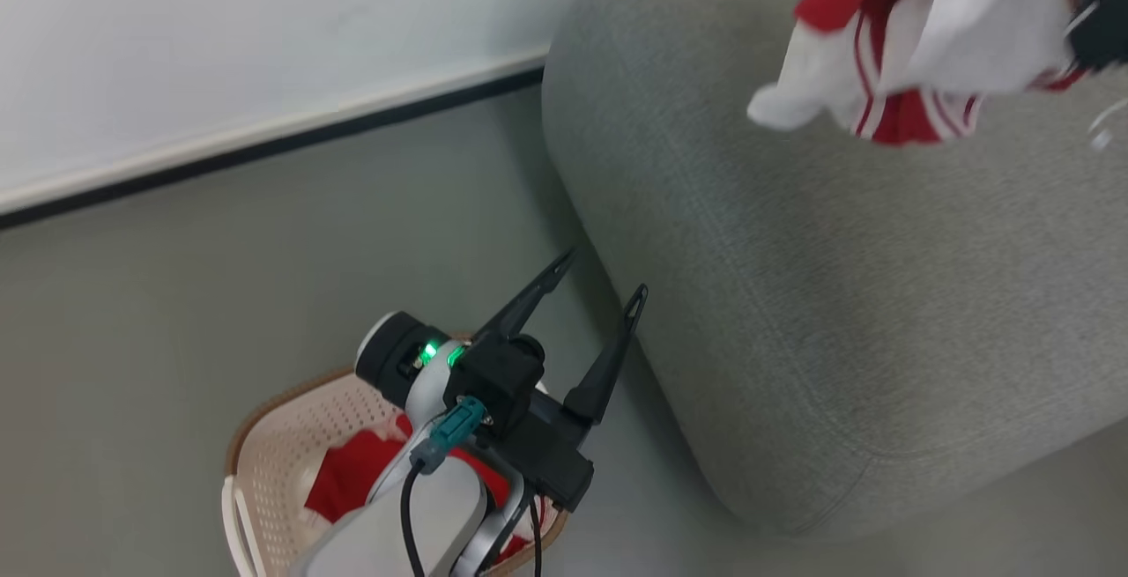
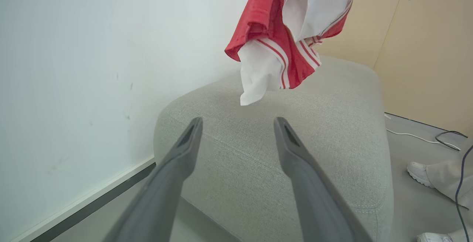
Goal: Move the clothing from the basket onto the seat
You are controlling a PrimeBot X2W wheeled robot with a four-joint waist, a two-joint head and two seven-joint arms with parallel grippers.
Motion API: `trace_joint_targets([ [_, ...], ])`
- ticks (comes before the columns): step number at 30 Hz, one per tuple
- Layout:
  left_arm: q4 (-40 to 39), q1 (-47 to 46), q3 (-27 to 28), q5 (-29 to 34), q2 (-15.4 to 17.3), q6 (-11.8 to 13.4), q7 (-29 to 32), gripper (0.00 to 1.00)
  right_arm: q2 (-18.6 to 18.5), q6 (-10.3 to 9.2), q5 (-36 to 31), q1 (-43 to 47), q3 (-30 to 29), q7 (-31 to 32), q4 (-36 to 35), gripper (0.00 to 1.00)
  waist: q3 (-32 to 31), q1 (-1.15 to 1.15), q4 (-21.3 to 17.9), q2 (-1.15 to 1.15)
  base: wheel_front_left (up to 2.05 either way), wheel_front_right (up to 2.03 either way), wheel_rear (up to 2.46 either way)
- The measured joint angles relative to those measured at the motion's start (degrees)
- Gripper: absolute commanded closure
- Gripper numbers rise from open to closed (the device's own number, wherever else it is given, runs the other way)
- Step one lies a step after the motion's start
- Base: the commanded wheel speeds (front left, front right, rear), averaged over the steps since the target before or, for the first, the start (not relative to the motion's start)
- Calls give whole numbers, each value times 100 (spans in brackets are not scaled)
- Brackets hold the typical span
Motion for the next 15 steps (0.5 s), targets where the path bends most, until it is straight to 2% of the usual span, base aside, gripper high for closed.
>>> trace_joint_targets([
  [8,-331,-416,5,279,132,34,204,0,-299,0,82,-891,-288,119,519,100,662,0,264,1,0,0,0],
  [15,-616,-722,20,515,231,51,377,0,-461,1,124,-1210,-383,114,808,100,1263,0,458,0,0,0,0],
])
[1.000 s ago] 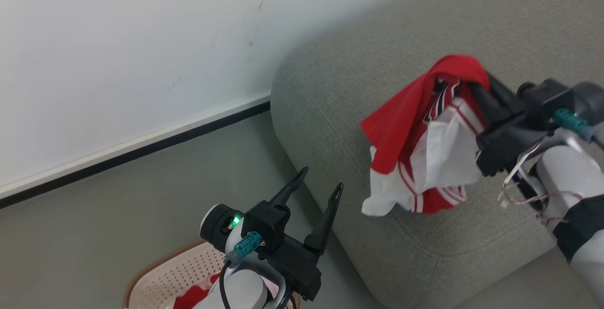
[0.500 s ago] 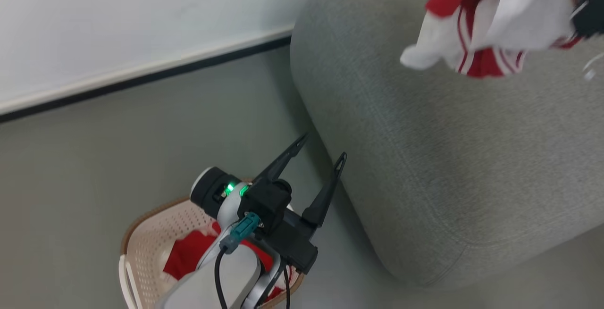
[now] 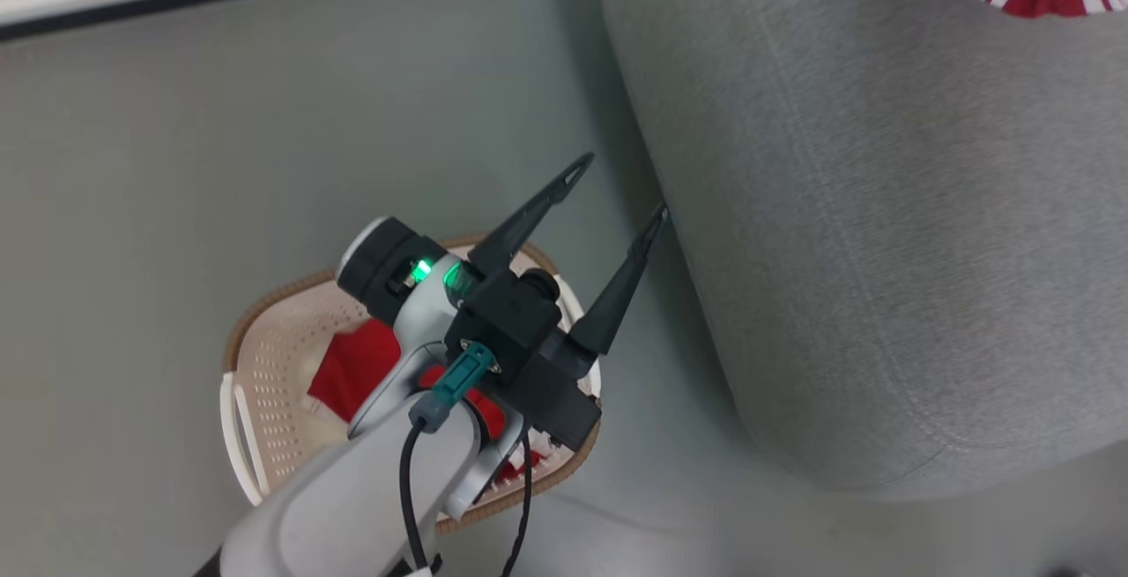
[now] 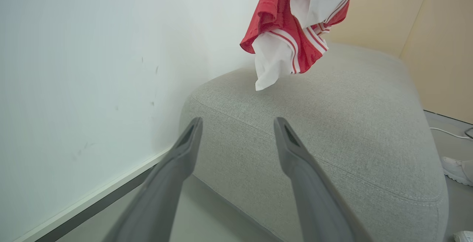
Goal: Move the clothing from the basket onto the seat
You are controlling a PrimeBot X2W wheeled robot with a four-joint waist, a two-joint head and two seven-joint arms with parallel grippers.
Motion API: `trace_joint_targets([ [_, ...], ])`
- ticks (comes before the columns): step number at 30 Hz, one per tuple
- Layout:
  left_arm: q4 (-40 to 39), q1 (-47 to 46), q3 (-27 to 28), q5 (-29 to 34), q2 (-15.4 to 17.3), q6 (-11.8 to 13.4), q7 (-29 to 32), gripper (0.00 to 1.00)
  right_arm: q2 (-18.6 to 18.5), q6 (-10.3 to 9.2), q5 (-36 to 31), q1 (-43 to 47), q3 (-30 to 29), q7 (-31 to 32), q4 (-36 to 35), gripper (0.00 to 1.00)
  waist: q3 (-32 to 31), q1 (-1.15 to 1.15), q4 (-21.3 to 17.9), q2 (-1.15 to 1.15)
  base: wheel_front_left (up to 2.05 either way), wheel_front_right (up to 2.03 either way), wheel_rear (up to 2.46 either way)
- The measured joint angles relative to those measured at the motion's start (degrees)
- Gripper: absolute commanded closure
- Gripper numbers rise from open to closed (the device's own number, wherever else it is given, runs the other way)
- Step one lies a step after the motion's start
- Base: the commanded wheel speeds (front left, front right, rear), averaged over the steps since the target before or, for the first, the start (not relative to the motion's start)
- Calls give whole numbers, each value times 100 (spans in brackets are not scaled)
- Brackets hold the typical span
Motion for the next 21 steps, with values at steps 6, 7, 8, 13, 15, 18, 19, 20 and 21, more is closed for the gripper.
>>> trace_joint_targets([
  [6,-224,-240,89,123,167,8,166,0,81,-1,16,-52,-19,-22,298,100,530,0,103,0,0,0,0],
  [7,-257,-263,91,149,193,9,183,0,127,-1,22,-50,-19,-44,350,100,618,0,111,0,0,0,0],
  [8,-286,-296,87,168,209,9,232,0,178,-2,58,-49,-32,-60,408,100,705,0,116,0,0,0,0],
  [13,-415,-506,86,368,299,31,380,0,428,-52,203,-40,-83,-135,668,100,1143,0,115,0,0,0,0],
  [15,-416,-584,83,381,321,31,406,0,571,-51,220,-16,-60,-160,781,100,1310,0,105,0,0,0,0],
  [18,-402,-631,82,422,349,31,433,0,719,-51,220,29,-22,-203,869,100,1462,0,91,0,0,0,0],
  [19,-385,-651,83,432,363,31,443,0,787,-51,222,60,-15,-205,924,100,1529,0,83,0,0,0,0],
  [20,-360,-665,83,436,385,31,442,0,848,-51,230,84,-13,-212,998,100,1589,0,73,0,0,0,0],
  [21,-327,-667,81,437,399,27,442,0,886,-51,230,115,-5,-235,1049,100,1642,0,60,0,0,0,0],
])
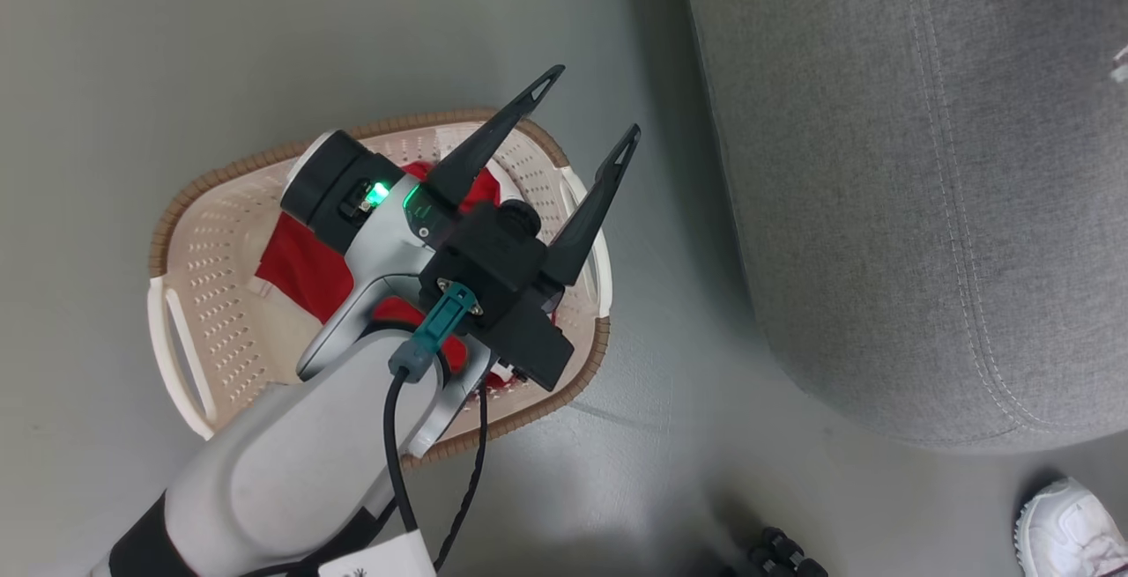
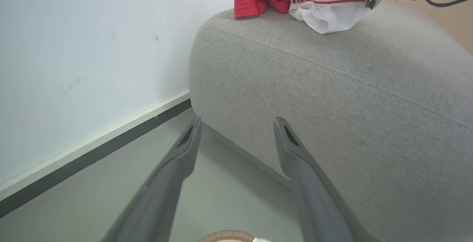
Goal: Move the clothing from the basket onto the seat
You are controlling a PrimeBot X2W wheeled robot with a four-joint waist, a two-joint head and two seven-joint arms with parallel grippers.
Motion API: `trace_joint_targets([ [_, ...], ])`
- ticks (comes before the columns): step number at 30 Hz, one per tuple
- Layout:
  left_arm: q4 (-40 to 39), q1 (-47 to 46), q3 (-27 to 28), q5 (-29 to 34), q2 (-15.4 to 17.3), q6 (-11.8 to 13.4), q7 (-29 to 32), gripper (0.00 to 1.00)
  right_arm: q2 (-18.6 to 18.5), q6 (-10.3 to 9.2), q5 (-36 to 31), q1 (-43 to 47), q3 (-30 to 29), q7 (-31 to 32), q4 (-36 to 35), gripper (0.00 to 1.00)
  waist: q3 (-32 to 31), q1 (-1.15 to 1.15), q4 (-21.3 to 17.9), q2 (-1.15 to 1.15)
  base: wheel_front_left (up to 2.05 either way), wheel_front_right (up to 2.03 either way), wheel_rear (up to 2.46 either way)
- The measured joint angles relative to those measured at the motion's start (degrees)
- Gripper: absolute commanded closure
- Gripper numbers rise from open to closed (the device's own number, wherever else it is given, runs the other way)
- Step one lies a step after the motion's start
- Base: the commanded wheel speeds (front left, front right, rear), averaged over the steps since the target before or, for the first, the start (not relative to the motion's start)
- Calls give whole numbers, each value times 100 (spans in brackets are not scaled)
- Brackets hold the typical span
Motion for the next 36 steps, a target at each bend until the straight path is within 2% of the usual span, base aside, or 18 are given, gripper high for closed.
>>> trace_joint_targets([
  [1,34,0,-5,0,8,-3,-2,0,24,0,0,33,1,-22,46,96,42,0,-13,0,0,0,0],
  [2,63,1,-5,0,10,-3,-3,0,42,0,0,60,4,-25,98,86,70,0,-30,0,0,0,0],
  [3,86,1,-4,0,18,-3,-3,0,69,0,0,79,18,-29,136,59,86,0,-52,0,0,0,0],
  [4,104,1,-5,0,20,-3,-16,0,97,0,-1,87,26,-49,157,50,89,0,-72,0,0,0,0],
  [5,120,1,-5,0,19,-4,-30,0,121,0,-4,89,40,-73,163,0,81,0,-89,0,0,0,0],
  [17,543,187,19,-140,-126,-26,-366,0,189,8,-209,347,219,-105,159,0,-381,-1,-117,-1,0,0,0],
  [28,1059,708,267,-544,-313,-25,-750,0,302,48,-339,1234,343,-119,-291,0,-1242,-2,20,-2,0,0,0],
  [36,1359,1244,722,-896,-291,23,-862,0,597,38,-278,2097,270,-119,-644,0,-1888,-3,211,-2,0,0,0],
])
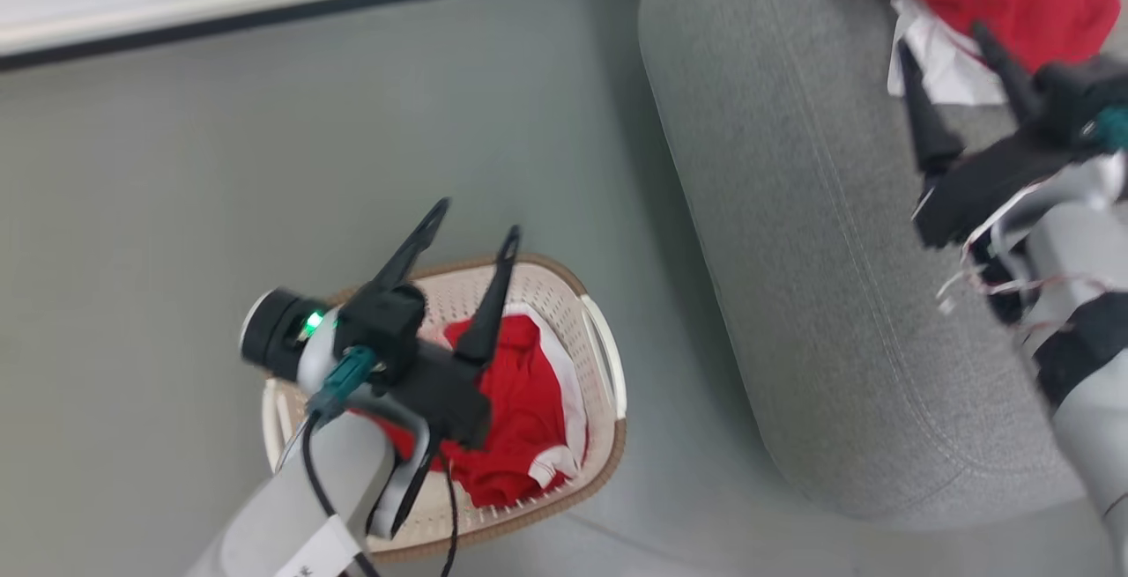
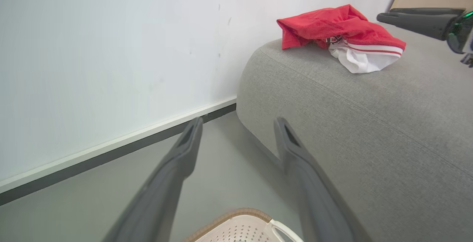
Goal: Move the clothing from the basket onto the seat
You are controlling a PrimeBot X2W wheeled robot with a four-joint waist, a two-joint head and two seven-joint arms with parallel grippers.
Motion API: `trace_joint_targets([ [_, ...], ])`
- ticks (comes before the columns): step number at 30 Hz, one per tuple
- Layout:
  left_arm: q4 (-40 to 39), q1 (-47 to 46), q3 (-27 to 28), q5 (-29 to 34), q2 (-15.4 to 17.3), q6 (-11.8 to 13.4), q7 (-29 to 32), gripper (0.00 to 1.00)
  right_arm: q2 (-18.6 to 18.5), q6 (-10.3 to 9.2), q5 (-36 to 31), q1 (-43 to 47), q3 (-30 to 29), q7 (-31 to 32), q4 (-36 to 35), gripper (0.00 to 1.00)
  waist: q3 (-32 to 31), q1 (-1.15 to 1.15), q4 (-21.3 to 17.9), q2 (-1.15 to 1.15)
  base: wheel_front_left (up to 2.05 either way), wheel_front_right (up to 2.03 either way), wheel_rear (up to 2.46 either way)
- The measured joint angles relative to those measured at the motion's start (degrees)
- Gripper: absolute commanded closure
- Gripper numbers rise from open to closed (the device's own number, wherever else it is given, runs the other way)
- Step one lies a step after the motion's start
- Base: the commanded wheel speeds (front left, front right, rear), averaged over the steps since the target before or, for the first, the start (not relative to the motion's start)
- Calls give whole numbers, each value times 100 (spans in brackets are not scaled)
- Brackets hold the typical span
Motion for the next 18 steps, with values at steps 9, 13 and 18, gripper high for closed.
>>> trace_joint_targets([
  [9,158,756,631,-305,143,13,-48,0,261,-167,2,1059,-54,0,-654,0,-750,0,246,0,0,0,0],
  [13,167,1112,903,-348,207,49,-48,0,354,-300,3,1541,-101,0,-1015,0,-1091,-1,353,0,0,0,0],
  [18,53,1717,1322,-403,256,51,-48,0,426,-475,2,2286,-149,0,-1483,0,-1520,-1,478,0,0,0,0],
])
